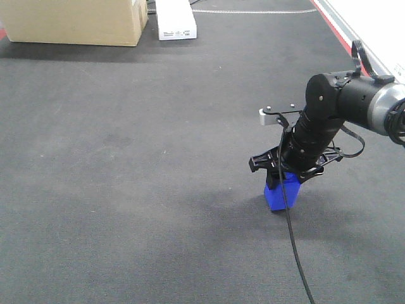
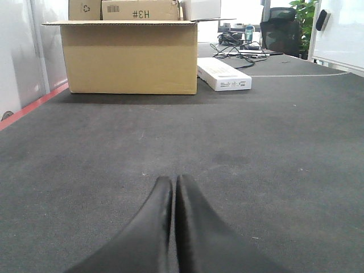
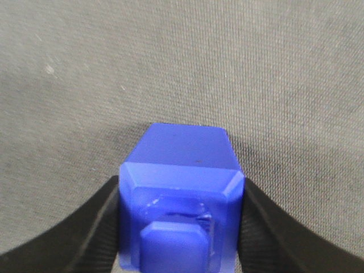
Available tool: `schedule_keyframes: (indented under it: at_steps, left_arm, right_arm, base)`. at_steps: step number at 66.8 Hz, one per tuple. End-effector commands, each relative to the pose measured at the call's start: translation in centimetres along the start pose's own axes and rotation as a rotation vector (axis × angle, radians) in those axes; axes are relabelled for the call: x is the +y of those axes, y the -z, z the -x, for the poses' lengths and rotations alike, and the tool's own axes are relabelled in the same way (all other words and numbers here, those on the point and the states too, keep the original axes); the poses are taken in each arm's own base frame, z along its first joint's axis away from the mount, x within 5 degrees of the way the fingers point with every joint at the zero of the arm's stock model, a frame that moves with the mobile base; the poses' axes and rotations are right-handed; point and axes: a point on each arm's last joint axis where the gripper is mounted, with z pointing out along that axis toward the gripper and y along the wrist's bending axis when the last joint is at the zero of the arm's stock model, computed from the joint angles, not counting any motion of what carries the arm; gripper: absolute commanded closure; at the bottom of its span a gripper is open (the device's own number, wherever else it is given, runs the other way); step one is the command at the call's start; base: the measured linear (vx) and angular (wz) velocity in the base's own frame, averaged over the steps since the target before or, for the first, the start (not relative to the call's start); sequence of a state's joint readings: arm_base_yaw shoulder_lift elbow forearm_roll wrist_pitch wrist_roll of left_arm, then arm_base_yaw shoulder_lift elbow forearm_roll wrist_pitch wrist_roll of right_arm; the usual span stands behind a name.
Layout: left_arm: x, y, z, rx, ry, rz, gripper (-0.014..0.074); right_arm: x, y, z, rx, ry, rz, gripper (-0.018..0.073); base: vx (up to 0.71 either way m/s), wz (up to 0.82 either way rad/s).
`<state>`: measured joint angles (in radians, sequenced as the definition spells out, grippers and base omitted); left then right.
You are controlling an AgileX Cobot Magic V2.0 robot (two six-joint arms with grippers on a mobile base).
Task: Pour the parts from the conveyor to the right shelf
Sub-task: 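Lower the right gripper over the blue block and close on it, then lift the blue block off the conveyor with the right gripper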
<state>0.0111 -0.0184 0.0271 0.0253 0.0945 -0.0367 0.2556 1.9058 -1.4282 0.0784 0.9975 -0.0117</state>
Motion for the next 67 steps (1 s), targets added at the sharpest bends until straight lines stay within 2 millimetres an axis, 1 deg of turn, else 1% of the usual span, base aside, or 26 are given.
schedule_keyframes:
  at_steps: [1, 4, 9, 15, 19, 23, 26, 27, 30, 38, 39, 48, 57, 67]
  left_arm:
    - [-0.1, 0.2, 1.4, -0.098, 0.014, -0.009, 0.0603]
    - [-0.1, 0.2, 1.4, -0.098, 0.014, -0.009, 0.0603]
    - [-0.1, 0.2, 1.4, -0.098, 0.014, -0.009, 0.0603]
    - [-0.1, 0.2, 1.4, -0.098, 0.014, -0.009, 0.0603]
    - [-0.1, 0.2, 1.4, -0.098, 0.014, -0.009, 0.0603]
    - [-0.1, 0.2, 1.4, -0.098, 0.014, -0.009, 0.0603]
    - [-0.1, 0.2, 1.4, -0.098, 0.014, -0.009, 0.0603]
    - [-0.1, 0.2, 1.4, -0.098, 0.014, -0.009, 0.0603]
    - [-0.1, 0.2, 1.4, -0.098, 0.014, -0.009, 0.0603]
    - [-0.1, 0.2, 1.4, -0.098, 0.014, -0.009, 0.0603]
    - [-0.1, 0.2, 1.4, -0.098, 0.014, -0.009, 0.0603]
    - [-0.1, 0.2, 1.4, -0.098, 0.014, -0.009, 0.0603]
    - [-0.1, 0.2, 1.4, -0.098, 0.014, -0.009, 0.0603]
    - [-0.1, 0.2, 1.4, -0.098, 0.014, -0.009, 0.0603]
  right_arm:
    - [-0.1, 3.6, 0.5, -0.120, -0.007, 0.004, 0.0533]
    - [-0.5, 3.9, 0.4, -0.124, -0.018, 0.001, 0.0575]
    - [-1.7, 4.9, -0.1, -0.159, -0.057, -0.007, 0.0570]
    - [-3.6, 6.5, -1.3, -0.227, -0.111, -0.022, 0.0568]
    - [-5.2, 7.4, -2.7, -0.264, -0.170, -0.028, 0.0567]
    - [-6.6, 8.8, -4.2, -0.324, -0.225, -0.034, 0.0567]
    - [-7.3, 9.5, -5.5, -0.361, -0.237, -0.041, 0.0567]
    - [-7.4, 10.1, -5.9, -0.392, -0.237, -0.045, 0.0567]
    - [-7.7, 11.1, -7.0, -0.443, -0.237, -0.057, 0.0567]
    - [-7.1, 13.6, -9.7, -0.577, -0.193, -0.096, 0.0567]
    - [-6.9, 14.1, -10.2, -0.606, -0.188, -0.101, 0.0567]
    - [-5.9, 16.4, -13.3, -0.737, -0.174, -0.124, 0.0565]
    - [-4.9, 17.6, -16.6, -0.844, -0.156, -0.146, 0.0564]
    - [-4.0, 17.7, -20.2, -0.953, -0.123, -0.179, 0.0564]
  base:
    - [0.00, 0.00]
    - [0.00, 0.00]
    - [0.00, 0.00]
    - [0.00, 0.00]
    - [0.00, 0.00]
    - [0.00, 0.00]
    - [0.00, 0.00]
    - [0.00, 0.00]
    - [0.00, 0.00]
    - [0.00, 0.00]
    - [0.00, 0.00]
    - [0.00, 0.00]
    - [0.00, 0.00]
    - [0.00, 0.00]
